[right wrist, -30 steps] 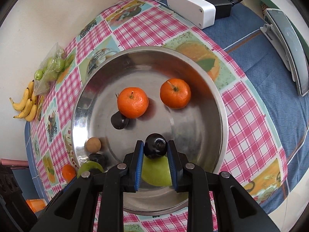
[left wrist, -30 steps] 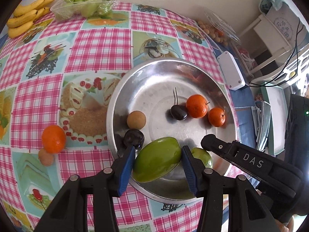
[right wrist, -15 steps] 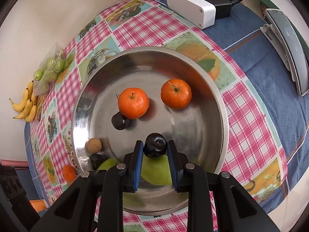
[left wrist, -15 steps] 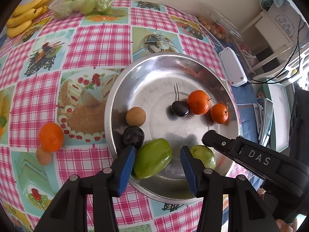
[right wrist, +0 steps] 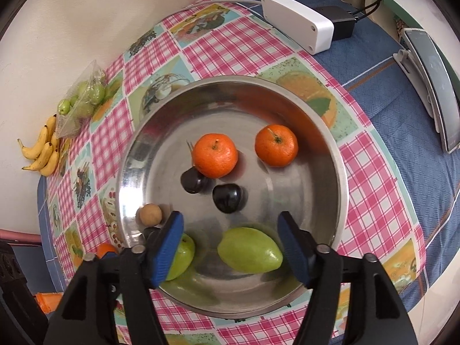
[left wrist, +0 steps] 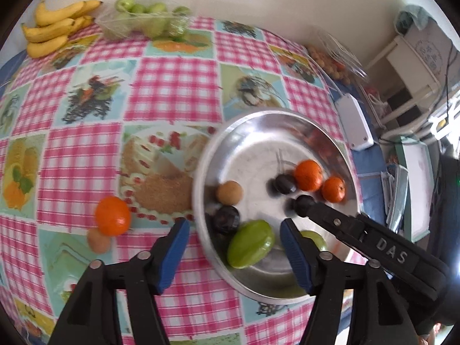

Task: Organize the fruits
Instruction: 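Open the right tool to drop the plum while the left tool drops the mango into the plate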

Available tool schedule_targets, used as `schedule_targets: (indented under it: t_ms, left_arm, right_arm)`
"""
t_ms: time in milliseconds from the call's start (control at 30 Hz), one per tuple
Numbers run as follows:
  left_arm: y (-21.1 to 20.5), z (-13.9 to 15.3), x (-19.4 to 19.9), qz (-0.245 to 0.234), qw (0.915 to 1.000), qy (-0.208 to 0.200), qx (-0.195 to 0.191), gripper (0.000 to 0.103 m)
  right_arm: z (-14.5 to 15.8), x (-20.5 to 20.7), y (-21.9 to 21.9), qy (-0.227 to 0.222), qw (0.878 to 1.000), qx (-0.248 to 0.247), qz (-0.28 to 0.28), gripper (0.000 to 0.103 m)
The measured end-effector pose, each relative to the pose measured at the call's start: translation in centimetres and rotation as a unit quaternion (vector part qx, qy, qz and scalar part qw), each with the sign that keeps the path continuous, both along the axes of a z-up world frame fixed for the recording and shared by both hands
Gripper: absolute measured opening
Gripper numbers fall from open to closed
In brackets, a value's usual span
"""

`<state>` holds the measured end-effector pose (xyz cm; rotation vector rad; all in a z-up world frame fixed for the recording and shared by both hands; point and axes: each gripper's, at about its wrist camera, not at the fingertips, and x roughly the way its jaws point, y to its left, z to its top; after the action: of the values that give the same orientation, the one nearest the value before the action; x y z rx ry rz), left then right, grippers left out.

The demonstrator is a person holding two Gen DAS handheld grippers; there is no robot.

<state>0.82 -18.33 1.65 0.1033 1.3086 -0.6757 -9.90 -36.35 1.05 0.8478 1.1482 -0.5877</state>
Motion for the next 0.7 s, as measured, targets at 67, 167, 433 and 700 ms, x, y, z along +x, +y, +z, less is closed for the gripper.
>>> schedule_targets:
  t_ms: [67,167,433,700]
  left_arm:
    - [1.0,0.3,0.8,0.019,0.9998,-0.007,0.005,0.083]
    - [2.6,0.4,1.8,0.048,0.9986,-0.015,0.014,0.089]
    - [7.8,-0.2,4.2,0.124,0.9910,-0.027,0.043,0.103]
    - [12.3,-0.3,5.9,0.176,0.9816,-0.047,0.059,0.103]
  right_arm:
    - [0.1,0.4,0.5,0.003,1.000,-0.007,0.012,0.071]
    - [0.2,0.7,1.2,0.005,1.000,-0.012,0.021,0.081]
    - [0.5,1.6,3.5,0.000,0.998,-0.027,0.054,0.091]
    - [0.7,3.5,6.9,-0.007,0.995,-0.042,0.088,0.091]
